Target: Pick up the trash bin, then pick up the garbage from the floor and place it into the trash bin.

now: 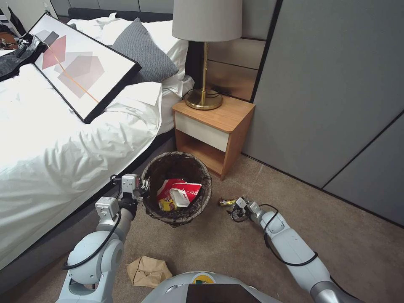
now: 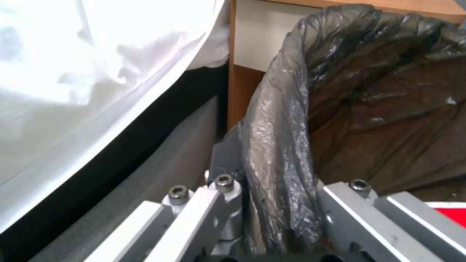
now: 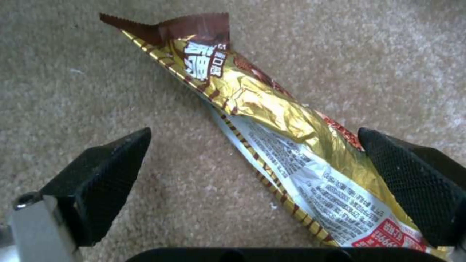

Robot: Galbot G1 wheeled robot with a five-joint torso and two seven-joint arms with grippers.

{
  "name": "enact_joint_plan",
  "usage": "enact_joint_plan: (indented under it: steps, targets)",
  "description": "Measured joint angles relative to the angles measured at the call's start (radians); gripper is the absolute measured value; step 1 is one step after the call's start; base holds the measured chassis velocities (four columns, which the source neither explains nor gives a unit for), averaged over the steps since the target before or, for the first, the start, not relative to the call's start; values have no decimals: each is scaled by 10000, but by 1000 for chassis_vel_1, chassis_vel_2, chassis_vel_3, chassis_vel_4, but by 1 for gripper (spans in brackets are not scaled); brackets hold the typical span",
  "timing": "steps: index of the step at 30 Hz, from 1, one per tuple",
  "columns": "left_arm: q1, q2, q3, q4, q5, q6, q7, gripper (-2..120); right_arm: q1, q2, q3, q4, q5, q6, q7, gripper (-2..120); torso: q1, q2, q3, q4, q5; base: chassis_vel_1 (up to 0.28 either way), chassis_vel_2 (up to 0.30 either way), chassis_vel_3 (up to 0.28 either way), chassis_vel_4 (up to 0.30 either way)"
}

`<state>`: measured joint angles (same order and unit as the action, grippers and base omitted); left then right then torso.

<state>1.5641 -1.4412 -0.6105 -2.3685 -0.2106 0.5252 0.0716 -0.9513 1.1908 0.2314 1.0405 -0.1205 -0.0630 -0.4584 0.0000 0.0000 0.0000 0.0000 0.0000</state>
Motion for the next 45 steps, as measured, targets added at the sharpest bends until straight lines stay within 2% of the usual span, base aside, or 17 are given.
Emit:
enact_joint_plan:
  steps: [26, 30, 33, 35, 37, 39, 41, 42, 45]
  targets:
    - [-8, 18, 34, 53, 10, -27, 19, 7, 192, 106, 284, -520, 9, 29, 184, 100, 0, 0, 0, 0, 0, 0, 0, 0, 0]
    - [-19, 18, 36, 70, 10, -32, 20, 7, 189, 136, 334, -547, 9, 29, 153, 96, 0, 0, 0, 0, -1, 0, 0, 0, 0]
    - [-27, 26, 16, 72, 2, -35, 23, 7, 147, 172, 379, -549, 2, 29, 130, 82, 0, 0, 0, 0, 0, 0, 0, 0, 0]
    - [-28, 30, 7, 72, 0, -35, 23, 7, 139, 186, 394, -548, 1, 31, 123, 78, 0, 0, 0, 0, 0, 0, 0, 0, 0]
    - [-29, 39, -13, 72, -7, -37, 26, 7, 123, 244, 450, -548, -20, 39, 103, 67, -1, 0, 0, 0, -1, 0, 0, 0, 0]
    - [-29, 41, -17, 72, -9, -38, 26, 7, 117, 261, 464, -548, -26, 46, 98, 64, -1, 0, 0, 0, -1, 0, 0, 0, 0]
    - [-33, 46, -22, 72, -11, -42, 28, 7, 89, 289, 492, -537, -40, 64, 89, 53, -1, 0, 0, 1, 0, 0, 0, 0, 0]
    - [-33, 46, -22, 72, -11, -42, 28, 7, 89, 289, 492, -537, -40, 64, 89, 53, -1, 0, 0, 1, 0, 0, 0, 0, 0]
    - [-45, 47, -21, 72, -14, -49, 30, 7, 54, 294, 531, -504, -51, 68, 86, 41, -1, 0, 0, 2, 0, 0, 0, 0, 0]
